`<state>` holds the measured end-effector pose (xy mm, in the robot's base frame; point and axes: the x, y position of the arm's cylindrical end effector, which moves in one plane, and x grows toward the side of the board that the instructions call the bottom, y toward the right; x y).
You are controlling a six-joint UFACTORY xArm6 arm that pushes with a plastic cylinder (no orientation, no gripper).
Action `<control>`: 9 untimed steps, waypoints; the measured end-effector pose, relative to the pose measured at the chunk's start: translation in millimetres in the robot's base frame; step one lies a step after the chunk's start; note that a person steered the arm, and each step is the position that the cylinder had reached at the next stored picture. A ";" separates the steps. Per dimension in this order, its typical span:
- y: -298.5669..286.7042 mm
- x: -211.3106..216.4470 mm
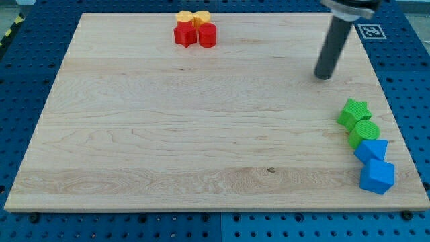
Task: Slightly move the green star towards the left
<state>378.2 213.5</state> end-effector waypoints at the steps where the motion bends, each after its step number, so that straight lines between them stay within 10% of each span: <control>1: 55.4 -3.7; 4: 132.1 -17.7; 6: 130.7 108.9; 9: 128.4 155.1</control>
<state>533.3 342.0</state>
